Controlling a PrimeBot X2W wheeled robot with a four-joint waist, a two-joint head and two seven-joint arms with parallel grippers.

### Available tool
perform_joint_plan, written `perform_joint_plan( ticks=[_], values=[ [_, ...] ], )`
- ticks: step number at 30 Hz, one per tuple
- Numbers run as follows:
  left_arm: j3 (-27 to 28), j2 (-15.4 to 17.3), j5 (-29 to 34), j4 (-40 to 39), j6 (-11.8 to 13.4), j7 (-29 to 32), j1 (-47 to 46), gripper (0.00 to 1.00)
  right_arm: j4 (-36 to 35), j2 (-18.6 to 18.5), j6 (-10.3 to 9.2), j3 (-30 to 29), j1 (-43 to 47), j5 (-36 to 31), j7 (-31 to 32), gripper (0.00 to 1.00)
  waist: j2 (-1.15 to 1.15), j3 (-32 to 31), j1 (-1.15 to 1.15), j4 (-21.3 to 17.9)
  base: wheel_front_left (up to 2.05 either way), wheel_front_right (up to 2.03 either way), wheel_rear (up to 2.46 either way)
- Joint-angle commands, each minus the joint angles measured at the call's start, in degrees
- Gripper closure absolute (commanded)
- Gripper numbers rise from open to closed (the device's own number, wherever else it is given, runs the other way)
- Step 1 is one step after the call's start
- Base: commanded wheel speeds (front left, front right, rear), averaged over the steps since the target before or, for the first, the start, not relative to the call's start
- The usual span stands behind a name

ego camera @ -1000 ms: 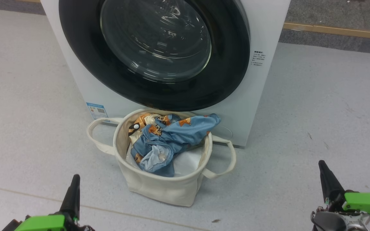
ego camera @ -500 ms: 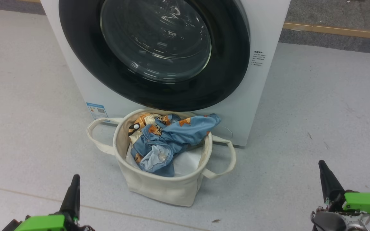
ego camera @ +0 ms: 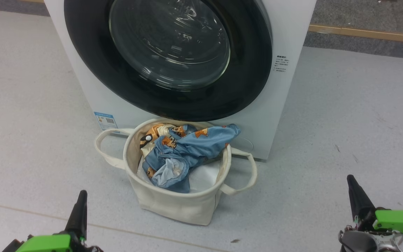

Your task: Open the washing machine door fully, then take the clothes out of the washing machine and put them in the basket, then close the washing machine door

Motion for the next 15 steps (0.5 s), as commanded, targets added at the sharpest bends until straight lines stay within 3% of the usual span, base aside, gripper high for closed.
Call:
perform_joint_plan(
  ticks=[1, 15],
  values=[
    [2.0, 0.3, -0.2, -2.2, -0.4, 0.5, -1.6, 1.0, -2.2, -0.3, 0.01, 1.1, -0.8, 0.3, 0.4, 1.0, 0.0, 0.0, 0.0, 0.0, 0.0, 0.0, 0.0],
    [2.0, 0.3, -0.2, -2.2, -0.4, 0.5, -1.6, 1.0, -2.2, -0.3, 0.01, 1.1, -0.8, 0.3, 0.4, 1.0, 0.0, 0.0, 0.0, 0.0, 0.0, 0.0, 0.0]
  ],
)
